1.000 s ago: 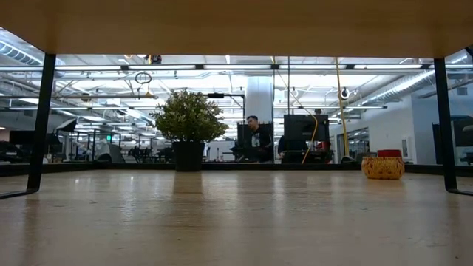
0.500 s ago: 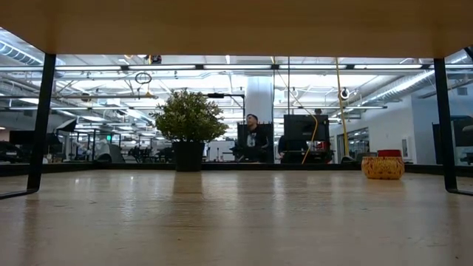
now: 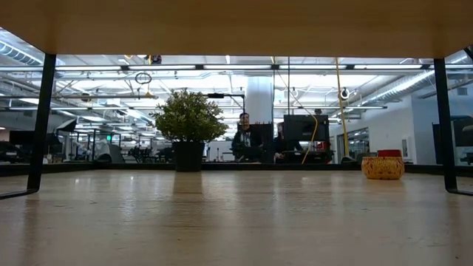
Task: Pick & Place candle stick holders
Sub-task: Put the gold candle holder on the shelf
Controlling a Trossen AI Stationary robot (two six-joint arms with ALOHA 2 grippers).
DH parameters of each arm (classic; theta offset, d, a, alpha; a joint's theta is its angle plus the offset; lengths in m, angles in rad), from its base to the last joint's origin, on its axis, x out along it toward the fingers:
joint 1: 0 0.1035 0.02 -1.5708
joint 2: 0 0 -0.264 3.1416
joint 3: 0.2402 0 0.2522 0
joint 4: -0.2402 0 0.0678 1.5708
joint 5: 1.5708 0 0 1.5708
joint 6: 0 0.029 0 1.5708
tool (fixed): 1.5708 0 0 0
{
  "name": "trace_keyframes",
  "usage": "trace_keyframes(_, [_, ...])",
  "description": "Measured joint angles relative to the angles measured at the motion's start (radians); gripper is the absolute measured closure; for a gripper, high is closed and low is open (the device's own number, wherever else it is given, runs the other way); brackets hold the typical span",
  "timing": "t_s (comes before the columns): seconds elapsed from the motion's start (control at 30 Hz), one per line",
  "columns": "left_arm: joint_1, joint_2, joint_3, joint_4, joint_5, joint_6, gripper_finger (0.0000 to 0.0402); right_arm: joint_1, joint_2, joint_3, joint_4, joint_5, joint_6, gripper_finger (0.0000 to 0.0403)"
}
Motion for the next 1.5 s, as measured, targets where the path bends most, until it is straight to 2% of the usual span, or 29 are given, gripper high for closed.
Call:
trace_keyframes(0.27, [0.000,0.000,0.000,0.000,0.000,-0.001,0.0399,0.005,0.000,0.000,-0.103,0.022,-0.072,0.0391])
trace_keyframes(0.77, [0.000,0.000,0.000,-0.001,0.010,-0.002,0.0399,0.033,0.024,0.000,-0.110,0.047,-0.129,0.0391])
trace_keyframes(1.07, [0.000,0.000,0.000,-0.003,0.011,-0.006,0.0399,0.039,0.026,0.000,-0.216,0.082,-0.203,0.0391])
trace_keyframes(1.5, [0.000,0.000,0.000,-0.007,0.012,-0.010,0.0399,0.039,0.027,0.000,-0.231,0.105,-0.225,0.0391])
